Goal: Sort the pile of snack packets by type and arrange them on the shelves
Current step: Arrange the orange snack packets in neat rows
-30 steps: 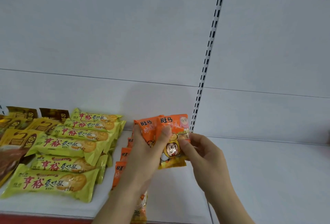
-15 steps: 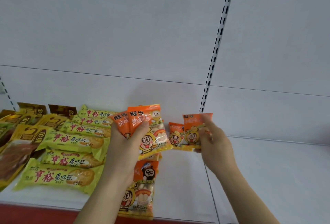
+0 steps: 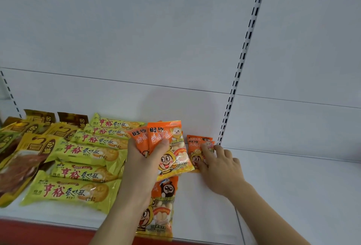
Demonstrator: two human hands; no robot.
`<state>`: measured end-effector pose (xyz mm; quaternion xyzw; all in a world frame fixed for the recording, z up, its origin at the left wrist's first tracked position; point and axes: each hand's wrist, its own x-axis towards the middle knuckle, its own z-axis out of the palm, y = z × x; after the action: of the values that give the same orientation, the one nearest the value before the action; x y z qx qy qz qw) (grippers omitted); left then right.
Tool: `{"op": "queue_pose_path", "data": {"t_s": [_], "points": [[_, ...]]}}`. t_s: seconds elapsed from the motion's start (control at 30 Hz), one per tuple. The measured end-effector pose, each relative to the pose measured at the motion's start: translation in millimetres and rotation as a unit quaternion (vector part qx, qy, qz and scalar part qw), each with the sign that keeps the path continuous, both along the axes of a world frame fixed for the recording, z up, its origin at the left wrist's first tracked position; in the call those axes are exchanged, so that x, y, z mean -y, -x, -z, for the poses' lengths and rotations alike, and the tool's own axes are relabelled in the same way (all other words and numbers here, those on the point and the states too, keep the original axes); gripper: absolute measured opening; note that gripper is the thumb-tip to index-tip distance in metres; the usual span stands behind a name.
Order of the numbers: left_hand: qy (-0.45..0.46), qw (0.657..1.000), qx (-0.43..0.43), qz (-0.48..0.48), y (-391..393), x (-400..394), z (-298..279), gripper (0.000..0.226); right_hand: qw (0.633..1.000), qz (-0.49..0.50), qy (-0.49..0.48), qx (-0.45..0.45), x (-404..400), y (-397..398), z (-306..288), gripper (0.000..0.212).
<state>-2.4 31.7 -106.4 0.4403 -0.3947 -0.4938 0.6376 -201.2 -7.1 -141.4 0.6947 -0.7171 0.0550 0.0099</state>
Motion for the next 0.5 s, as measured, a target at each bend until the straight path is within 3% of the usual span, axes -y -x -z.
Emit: {"op": "queue_pose_path", "data": {"t_s": [0.13,0.5], "points": [[0.005,1.000,-0.004,0.011,4,-1,-1,0.044,0.999,-0.004,0.003,-0.034,-2,1,4,0.061],[0.005,1.000,0.002,0.017,19,-1,-1,0.041,1.000,-0.022,-0.012,-0.016,-6,4,-2,0.065]]}}
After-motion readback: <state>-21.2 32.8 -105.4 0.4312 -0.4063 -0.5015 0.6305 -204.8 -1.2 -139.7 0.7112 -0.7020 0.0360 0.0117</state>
